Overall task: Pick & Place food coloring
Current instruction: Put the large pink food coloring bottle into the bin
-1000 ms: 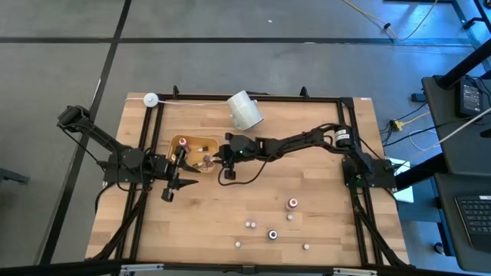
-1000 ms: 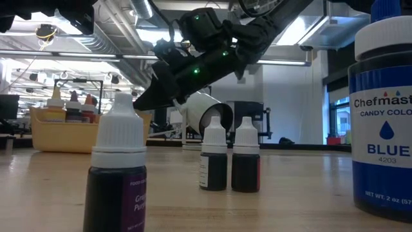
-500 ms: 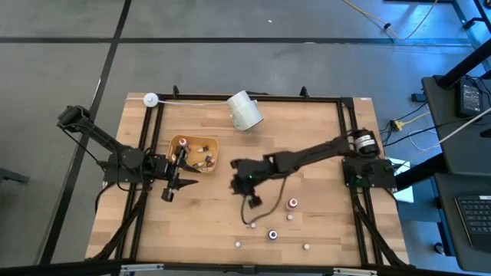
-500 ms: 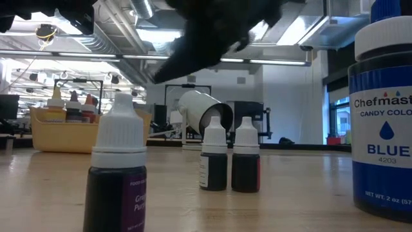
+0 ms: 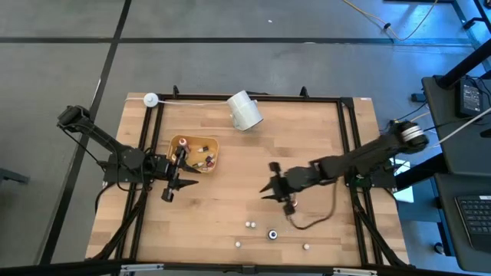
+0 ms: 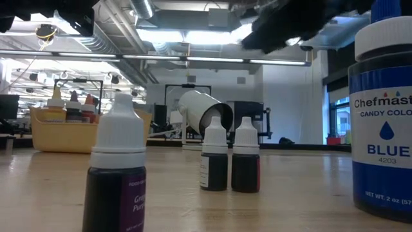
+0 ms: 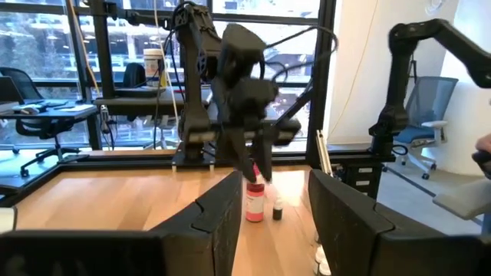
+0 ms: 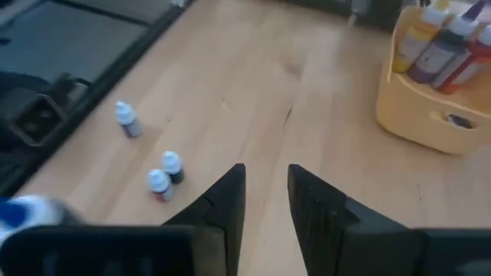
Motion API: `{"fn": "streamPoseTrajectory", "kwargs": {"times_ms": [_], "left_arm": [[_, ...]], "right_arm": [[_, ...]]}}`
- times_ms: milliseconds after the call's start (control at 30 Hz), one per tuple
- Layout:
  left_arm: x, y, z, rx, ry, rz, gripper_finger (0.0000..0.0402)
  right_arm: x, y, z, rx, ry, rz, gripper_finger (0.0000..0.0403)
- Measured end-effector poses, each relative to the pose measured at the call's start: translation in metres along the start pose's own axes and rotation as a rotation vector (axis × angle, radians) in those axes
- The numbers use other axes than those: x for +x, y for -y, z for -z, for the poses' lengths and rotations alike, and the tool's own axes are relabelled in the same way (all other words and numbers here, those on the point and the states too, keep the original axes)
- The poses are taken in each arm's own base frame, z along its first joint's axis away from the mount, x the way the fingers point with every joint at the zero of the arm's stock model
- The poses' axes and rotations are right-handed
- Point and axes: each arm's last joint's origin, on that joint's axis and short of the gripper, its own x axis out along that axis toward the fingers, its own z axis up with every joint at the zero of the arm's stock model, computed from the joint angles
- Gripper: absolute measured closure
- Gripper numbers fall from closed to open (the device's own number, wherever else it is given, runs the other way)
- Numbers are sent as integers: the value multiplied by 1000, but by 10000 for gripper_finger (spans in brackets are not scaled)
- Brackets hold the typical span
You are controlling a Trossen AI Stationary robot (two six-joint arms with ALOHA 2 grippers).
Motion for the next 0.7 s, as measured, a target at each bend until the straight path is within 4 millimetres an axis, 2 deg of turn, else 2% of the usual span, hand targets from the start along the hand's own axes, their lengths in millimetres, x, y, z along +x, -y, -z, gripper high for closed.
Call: {"fn": "streamPoseTrajectory", "kwargs": {"times_ms": [133,267,433,600,700], "left_arm": [[0,0,0,0,1,-2,254],[0,0,0,32,0,-2,257],[0,0,0,60,1,-2,258],[0,0,0,77,1,-2,258],[0,0,0,78,1,-2,258]], "right_arm": [[-30,-15,2,43,47,-82,301],[-50,-27,7,82,33,-172,301],[-59,-38,4,39,63,-210,290],[-60,-36,6,119,48,-65,234],[-60,-33,13,181,-19,10,201]]}}
